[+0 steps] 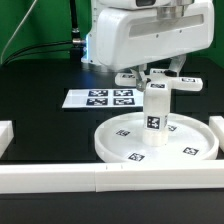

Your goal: Assemble round table

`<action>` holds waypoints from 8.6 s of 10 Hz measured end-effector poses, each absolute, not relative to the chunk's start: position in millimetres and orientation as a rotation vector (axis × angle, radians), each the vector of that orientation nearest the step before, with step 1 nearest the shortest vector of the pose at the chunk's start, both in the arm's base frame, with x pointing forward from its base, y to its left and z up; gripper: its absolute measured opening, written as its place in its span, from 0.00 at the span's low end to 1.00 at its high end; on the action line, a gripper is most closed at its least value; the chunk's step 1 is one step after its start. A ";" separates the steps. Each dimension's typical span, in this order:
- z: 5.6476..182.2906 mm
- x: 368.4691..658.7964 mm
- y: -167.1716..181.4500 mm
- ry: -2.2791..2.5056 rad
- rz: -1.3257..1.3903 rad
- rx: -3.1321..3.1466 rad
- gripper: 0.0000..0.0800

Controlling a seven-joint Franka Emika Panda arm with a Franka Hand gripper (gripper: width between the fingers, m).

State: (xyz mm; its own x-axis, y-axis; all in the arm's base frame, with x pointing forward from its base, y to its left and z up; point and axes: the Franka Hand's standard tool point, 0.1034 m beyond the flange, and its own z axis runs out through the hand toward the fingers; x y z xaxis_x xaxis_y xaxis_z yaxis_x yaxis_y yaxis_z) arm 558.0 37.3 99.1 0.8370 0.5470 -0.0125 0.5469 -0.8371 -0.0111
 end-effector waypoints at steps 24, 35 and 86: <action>97.3 560.8 38.4 1.246 -0.074 -2.719 0.56; 97.9 561.9 36.0 2.310 0.092 -1.771 0.56; 104.5 558.4 37.2 -1.534 0.103 -2.638 0.81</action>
Offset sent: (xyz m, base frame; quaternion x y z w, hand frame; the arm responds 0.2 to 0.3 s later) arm 0.0000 0.0000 0.0000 0.0000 0.0000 0.0000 1.0000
